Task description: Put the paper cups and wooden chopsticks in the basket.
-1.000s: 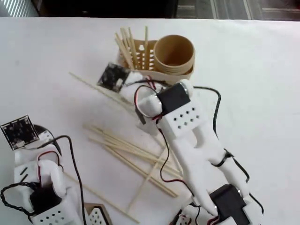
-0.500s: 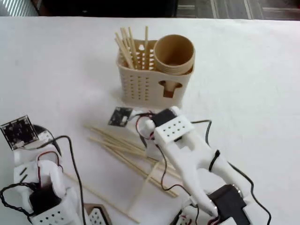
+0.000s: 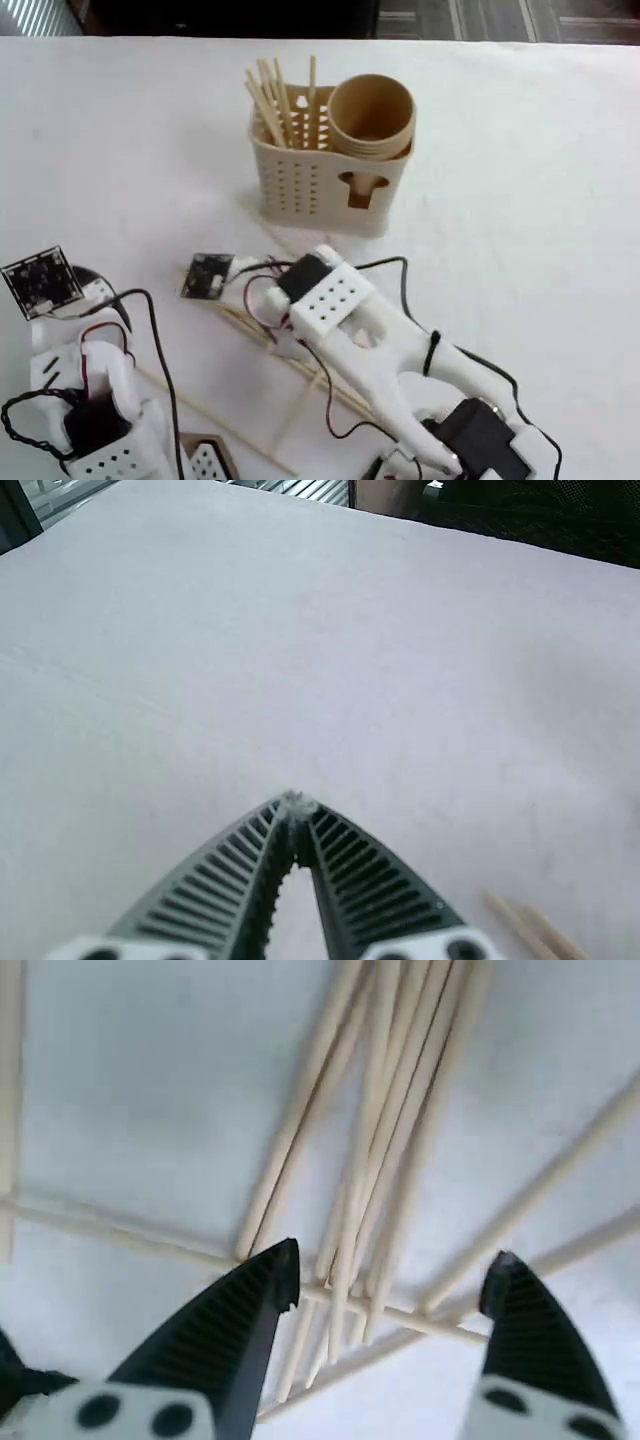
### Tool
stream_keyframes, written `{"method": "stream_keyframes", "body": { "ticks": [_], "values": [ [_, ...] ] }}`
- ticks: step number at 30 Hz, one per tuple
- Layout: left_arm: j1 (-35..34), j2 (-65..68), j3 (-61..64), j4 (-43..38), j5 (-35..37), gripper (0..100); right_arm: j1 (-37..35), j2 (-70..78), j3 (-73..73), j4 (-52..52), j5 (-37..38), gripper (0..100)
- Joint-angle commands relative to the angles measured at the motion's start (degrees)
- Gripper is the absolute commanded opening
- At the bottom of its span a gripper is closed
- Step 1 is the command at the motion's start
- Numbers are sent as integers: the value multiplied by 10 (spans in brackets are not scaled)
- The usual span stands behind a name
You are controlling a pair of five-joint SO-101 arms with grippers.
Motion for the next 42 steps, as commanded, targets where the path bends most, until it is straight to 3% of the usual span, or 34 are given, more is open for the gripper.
{"method": "stream_keyframes", "body": {
  "ticks": [1, 12, 19, 25, 42],
  "values": [
    [14, -7, -10, -12, 2, 24, -7, 48, -50, -22, -18, 351],
    [14, -7, -9, -12, 2, 24, -15, 277, -200, -27, -18, 333],
    [14, -7, -9, -12, 2, 24, 9, 337, -265, -27, -17, 45],
    [14, -7, -9, -12, 1, 24, 51, 326, -277, -23, -14, 20],
    [14, -7, -9, -12, 1, 24, 55, 80, -258, 74, 4, 20]
  ]
}}
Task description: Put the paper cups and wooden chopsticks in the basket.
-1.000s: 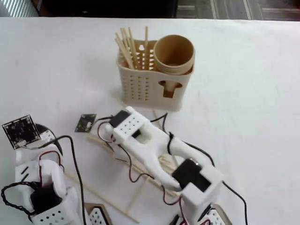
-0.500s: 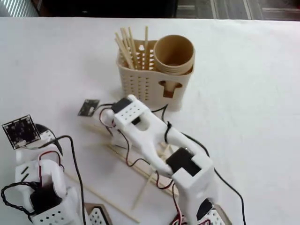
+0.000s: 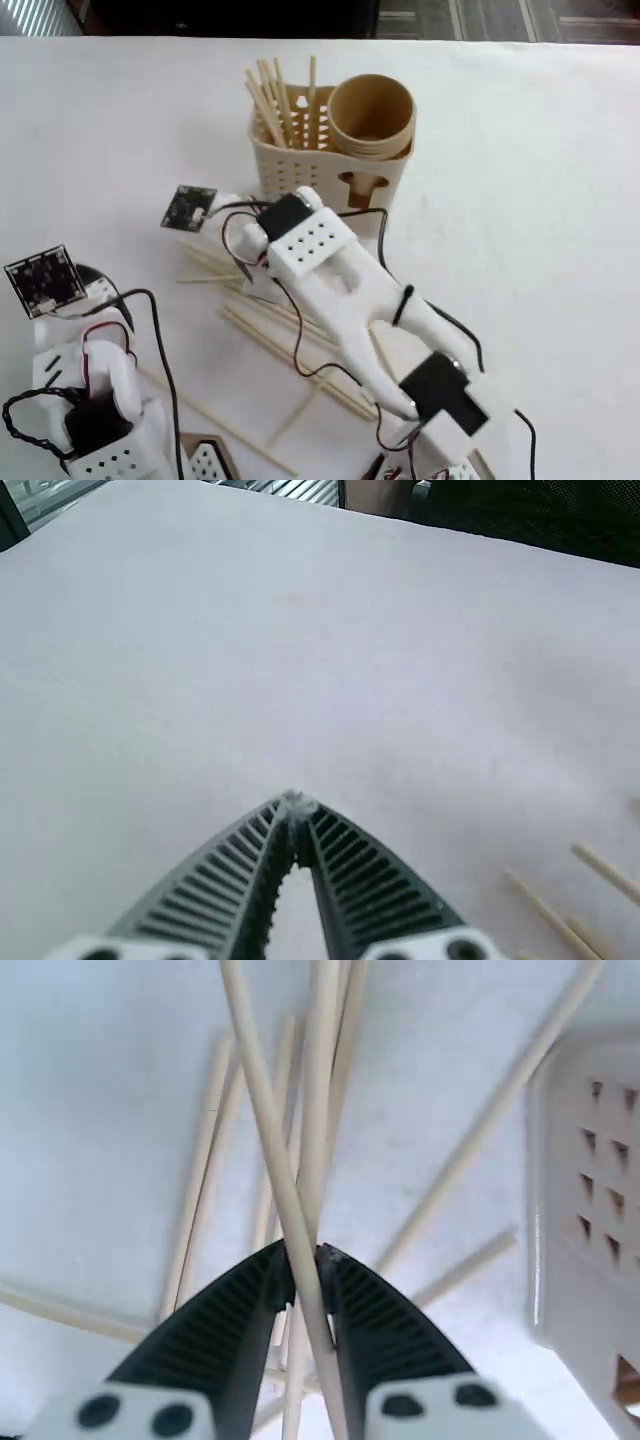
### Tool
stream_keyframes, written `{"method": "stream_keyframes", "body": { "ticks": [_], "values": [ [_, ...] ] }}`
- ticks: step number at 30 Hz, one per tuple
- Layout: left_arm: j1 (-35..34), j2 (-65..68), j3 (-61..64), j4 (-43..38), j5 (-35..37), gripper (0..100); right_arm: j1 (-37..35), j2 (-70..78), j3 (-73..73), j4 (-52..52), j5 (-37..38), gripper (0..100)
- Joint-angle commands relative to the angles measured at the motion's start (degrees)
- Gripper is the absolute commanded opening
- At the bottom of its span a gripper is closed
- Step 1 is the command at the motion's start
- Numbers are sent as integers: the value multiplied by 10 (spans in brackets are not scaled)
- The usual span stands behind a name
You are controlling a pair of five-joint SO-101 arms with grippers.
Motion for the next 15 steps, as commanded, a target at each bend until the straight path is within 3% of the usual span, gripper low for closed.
{"method": "stream_keyframes", "body": {
  "ticks": [1, 10, 15],
  "values": [
    [4, -7, -9, -12, 1, 24, 5, -71, -4, 9, 1, 20],
    [4, -7, -9, -12, 1, 24, 24, -189, -4, 8, -20, 20],
    [4, -7, -9, -12, 1, 24, 23, -175, 40, -2, -14, 20]
  ]
}}
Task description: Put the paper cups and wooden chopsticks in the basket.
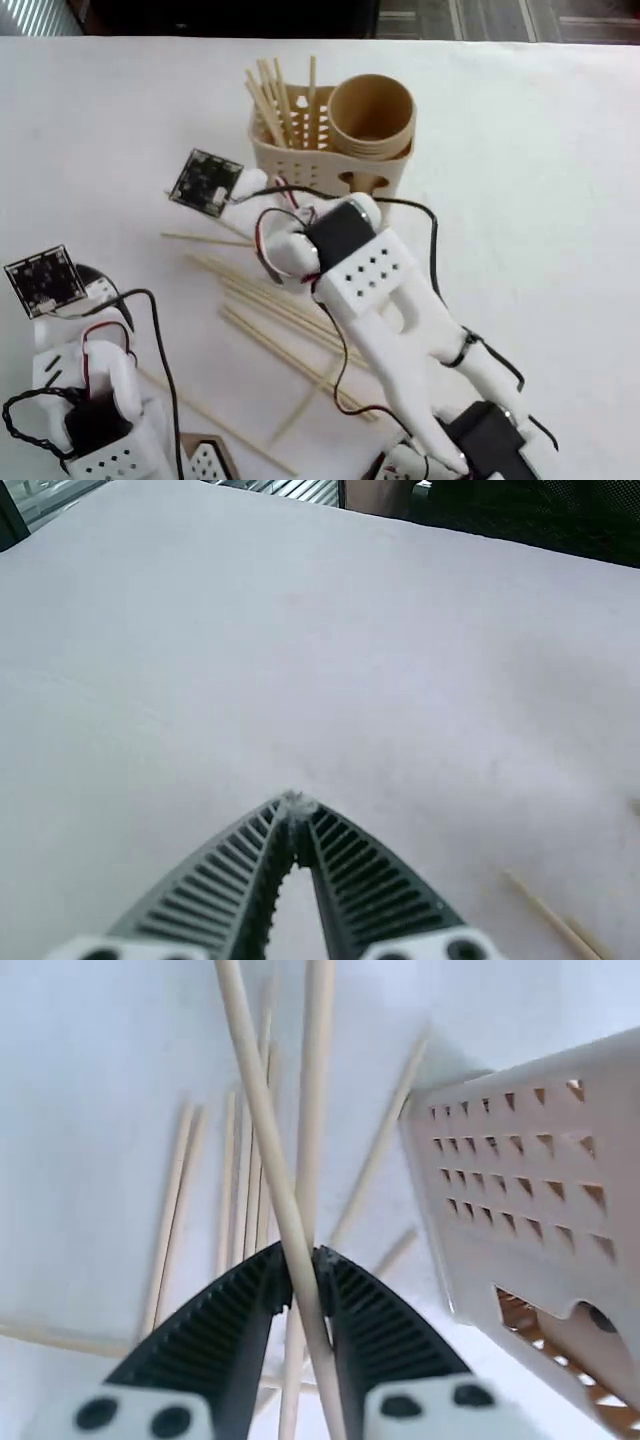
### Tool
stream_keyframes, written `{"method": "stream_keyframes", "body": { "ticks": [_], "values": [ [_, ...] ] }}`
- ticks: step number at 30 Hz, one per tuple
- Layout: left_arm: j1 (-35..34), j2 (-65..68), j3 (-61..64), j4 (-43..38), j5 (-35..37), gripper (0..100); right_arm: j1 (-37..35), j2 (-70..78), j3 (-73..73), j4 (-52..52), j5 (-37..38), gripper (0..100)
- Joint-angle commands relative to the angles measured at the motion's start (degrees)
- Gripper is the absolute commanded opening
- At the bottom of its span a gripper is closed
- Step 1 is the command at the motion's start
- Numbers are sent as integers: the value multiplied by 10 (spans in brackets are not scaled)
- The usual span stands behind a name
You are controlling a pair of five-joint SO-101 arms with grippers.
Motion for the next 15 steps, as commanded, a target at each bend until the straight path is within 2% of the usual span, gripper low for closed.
{"method": "stream_keyframes", "body": {
  "ticks": [1, 9, 15],
  "values": [
    [4, -7, -9, -12, 1, 24, 4, 8, 33, -24, 1, 20],
    [5, -7, -4, -14, 1, 24, 35, 175, 77, -171, 1, 20],
    [5, -7, -1, -23, -11, 24, 35, 312, 19, -181, 1, 21]
  ]
}}
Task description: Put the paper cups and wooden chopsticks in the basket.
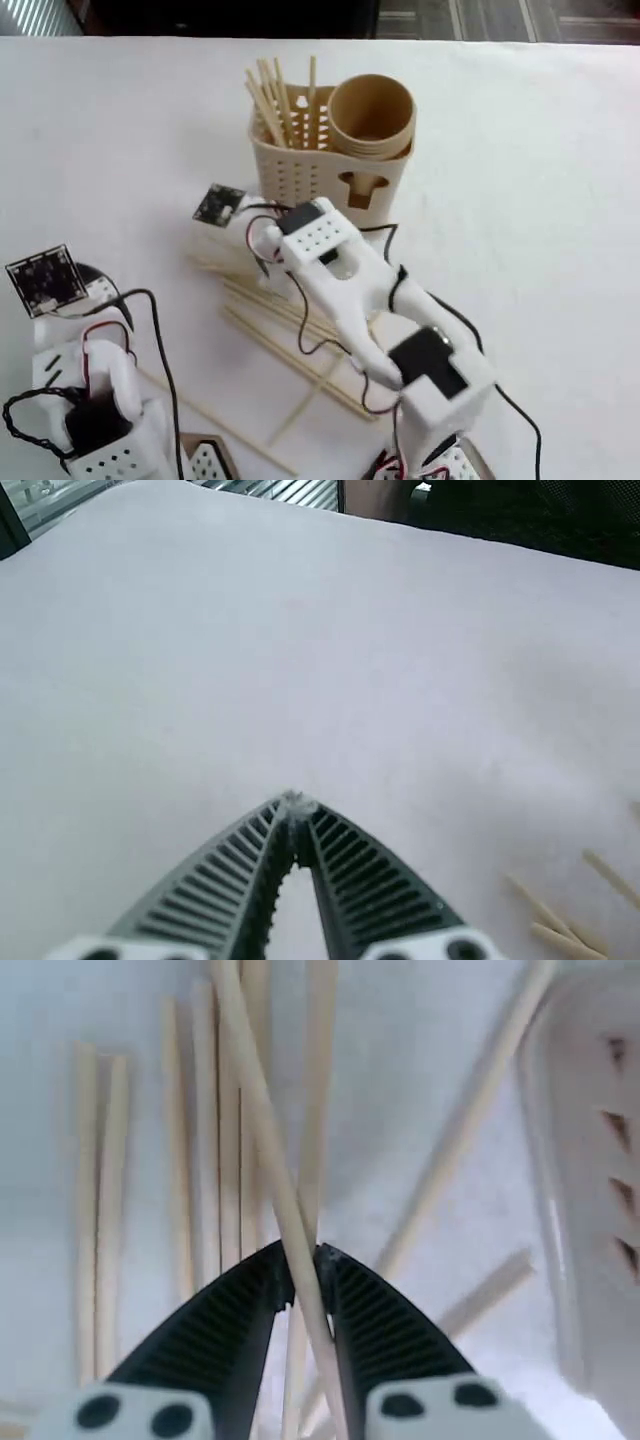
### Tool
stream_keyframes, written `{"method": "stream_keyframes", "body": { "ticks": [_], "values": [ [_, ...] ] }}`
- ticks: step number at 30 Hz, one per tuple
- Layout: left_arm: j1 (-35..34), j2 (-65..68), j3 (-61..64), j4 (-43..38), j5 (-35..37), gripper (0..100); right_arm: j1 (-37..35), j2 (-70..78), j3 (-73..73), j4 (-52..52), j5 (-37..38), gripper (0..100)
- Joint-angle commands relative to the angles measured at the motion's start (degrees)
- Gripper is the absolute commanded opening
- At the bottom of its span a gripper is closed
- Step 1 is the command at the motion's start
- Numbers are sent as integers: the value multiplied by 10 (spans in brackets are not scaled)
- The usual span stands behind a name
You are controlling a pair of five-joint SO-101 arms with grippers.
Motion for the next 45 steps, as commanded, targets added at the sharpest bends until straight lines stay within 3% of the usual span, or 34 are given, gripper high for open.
{"method": "stream_keyframes", "body": {
  "ticks": [1, 6, 21, 24, 26, 38, 45],
  "values": [
    [4, -7, -4, -12, -4, 24, 3, 50, -54, 6, 1, 22],
    [4, -7, -4, -13, -4, 24, 0, 109, -125, 79, -2, 95],
    [5, -7, -4, -13, -4, 24, -19, 135, -180, 90, 2, 87],
    [5, -7, -4, -13, -4, 24, -20, 132, -179, 90, 32, 14],
    [5, -7, -4, -13, -4, 24, -15, 121, -182, 94, 26, 24],
    [5, -7, -4, -13, -5, 24, -15, -153, -178, 178, 14, 21],
    [5, -7, -4, -13, -5, 24, -19, -298, -180, 141, -34, 21]
  ]
}}
